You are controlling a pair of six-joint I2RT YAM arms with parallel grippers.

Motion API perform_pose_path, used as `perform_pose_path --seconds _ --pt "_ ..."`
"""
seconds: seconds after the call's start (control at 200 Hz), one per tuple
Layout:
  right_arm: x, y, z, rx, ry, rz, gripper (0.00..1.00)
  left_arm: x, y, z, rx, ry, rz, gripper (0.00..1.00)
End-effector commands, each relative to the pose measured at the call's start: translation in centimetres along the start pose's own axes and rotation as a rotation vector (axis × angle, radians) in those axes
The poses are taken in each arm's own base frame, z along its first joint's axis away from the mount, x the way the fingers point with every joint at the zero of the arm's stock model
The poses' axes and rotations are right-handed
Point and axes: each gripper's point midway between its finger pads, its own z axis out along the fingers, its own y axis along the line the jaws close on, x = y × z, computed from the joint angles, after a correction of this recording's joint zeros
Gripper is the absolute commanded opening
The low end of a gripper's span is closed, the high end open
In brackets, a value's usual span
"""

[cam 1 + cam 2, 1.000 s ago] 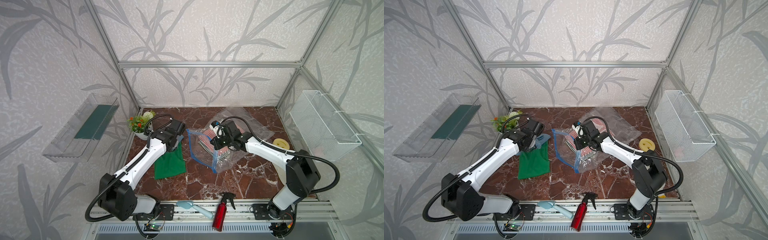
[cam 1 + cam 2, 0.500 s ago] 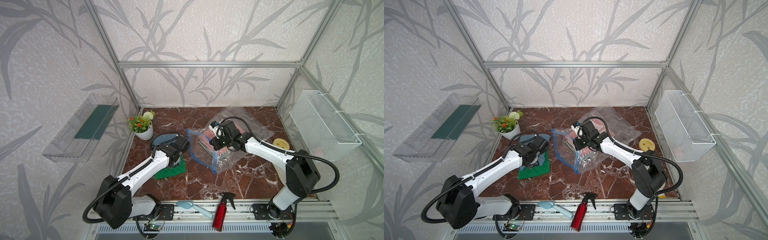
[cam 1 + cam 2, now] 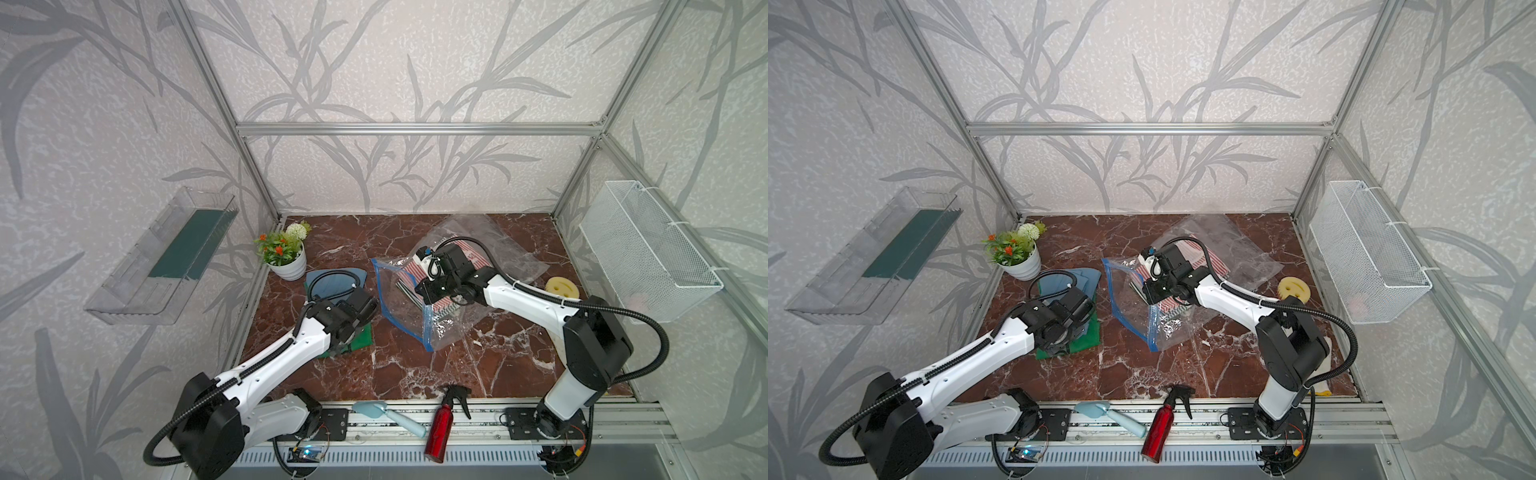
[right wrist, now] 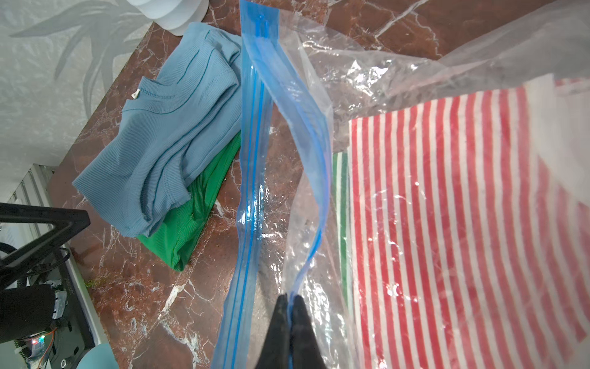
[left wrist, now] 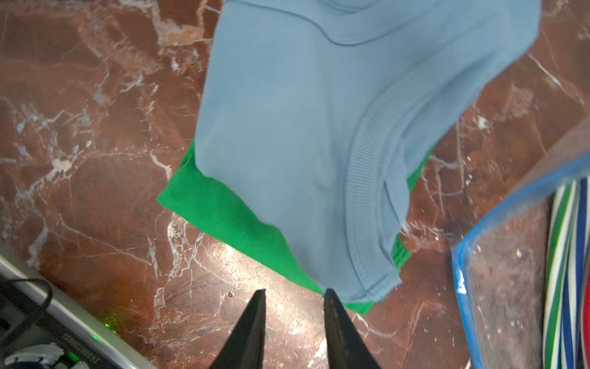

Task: Take the tank top out of the vacuum bag
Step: Place the tank top on the tank top.

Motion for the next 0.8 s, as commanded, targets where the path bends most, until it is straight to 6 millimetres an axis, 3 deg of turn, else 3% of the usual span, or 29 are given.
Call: perform_pose_path --seconds 0.0,0.255,0.42,0.62,0.795 --pt "-0.9 0.9 -0.1 -0.024 -0.016 -0.001 0.00 0.4 -0.6 -0.8 -0.022 0.035 0.254 0.33" --pt "-0.3 0.6 0.0 -0.008 -0.003 -0.005 0.00 2.1 -3.7 0.8 -0.088 0.089 0.536 0.35" --pt "-0.1 0.5 0.0 -0.006 0.000 -0.002 0.00 1.9 -3.0 2.6 -0.233 0.079 0.607 0.39" --pt "0.0 0.5 0.0 -0.005 0.007 -0.004 0.00 1.1 -3.3 3.7 -0.307 0.050 0.663 0.43" --pt "0.0 0.4 0.1 0.001 0.009 -0.004 0.00 0.5 -2.5 4.7 -0.344 0.072 0.652 0.44"
